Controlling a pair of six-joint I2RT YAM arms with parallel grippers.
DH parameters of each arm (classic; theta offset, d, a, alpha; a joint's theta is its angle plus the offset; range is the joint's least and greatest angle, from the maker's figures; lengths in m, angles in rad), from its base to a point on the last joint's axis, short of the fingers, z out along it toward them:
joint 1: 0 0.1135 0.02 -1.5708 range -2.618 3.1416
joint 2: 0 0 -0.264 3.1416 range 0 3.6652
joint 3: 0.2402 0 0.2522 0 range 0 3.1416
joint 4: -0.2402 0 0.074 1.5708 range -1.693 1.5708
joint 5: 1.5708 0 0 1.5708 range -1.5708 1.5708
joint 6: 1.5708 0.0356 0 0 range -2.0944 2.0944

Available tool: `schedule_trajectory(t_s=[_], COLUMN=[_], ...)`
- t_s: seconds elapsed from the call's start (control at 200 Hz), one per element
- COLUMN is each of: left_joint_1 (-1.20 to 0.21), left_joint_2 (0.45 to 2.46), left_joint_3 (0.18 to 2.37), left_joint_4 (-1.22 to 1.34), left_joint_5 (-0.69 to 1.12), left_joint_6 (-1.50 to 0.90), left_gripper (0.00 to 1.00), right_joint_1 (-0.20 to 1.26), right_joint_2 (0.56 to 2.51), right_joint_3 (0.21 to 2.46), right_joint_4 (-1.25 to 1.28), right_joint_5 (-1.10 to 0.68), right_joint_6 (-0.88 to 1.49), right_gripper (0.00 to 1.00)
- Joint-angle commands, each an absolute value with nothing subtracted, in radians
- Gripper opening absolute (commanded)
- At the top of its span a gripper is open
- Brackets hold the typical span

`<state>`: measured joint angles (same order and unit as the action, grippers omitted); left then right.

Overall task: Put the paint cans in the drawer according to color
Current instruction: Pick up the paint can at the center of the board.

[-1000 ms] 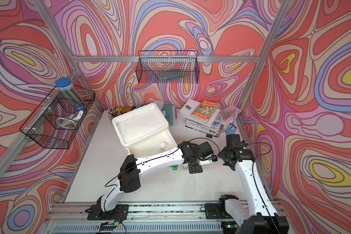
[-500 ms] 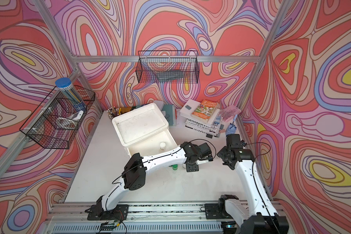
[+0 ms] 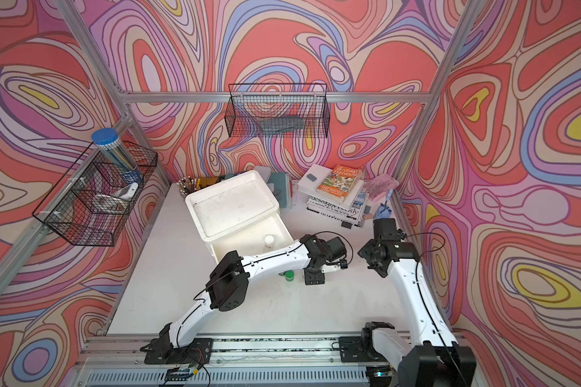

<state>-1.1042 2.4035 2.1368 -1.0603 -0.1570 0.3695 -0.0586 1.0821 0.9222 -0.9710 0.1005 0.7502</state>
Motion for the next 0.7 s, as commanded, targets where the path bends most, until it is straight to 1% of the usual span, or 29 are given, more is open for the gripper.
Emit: schedule_trajectory(t_s=[0.0, 0.11, 0.531, 0.696], left_joint_1=[-1.097, -1.095, -1.079, -1.078], left_joint_2=[2.424, 2.431, 2.445, 2.440], left_joint_3=[2.129, 2.126, 2.108, 2.108], left_joint_4=[-1.103, -1.103, -1.121, -1.127], left_joint_5=[-0.160, -0.164, -0.163, -0.152], left_joint_6=[0.382, 0.377, 0.362, 0.362], left_gripper=[0.74, 0.73, 0.65, 0.59], right_joint_1=[-0.063, -0.062, -0.063, -0.063], right_joint_2=[1.096, 1.111, 1.134, 1.143], right_joint_3=[0.951, 0.954, 0.936, 0.934], right_joint_4=[-0.950, -0.939, -0.905, -0.897], right_joint_5=[0.094, 0.084, 0.049, 0.041], right_joint_6=[0.741, 0.738, 0.735, 0.735], right_gripper=[0.66, 0.66, 0.65, 0.65])
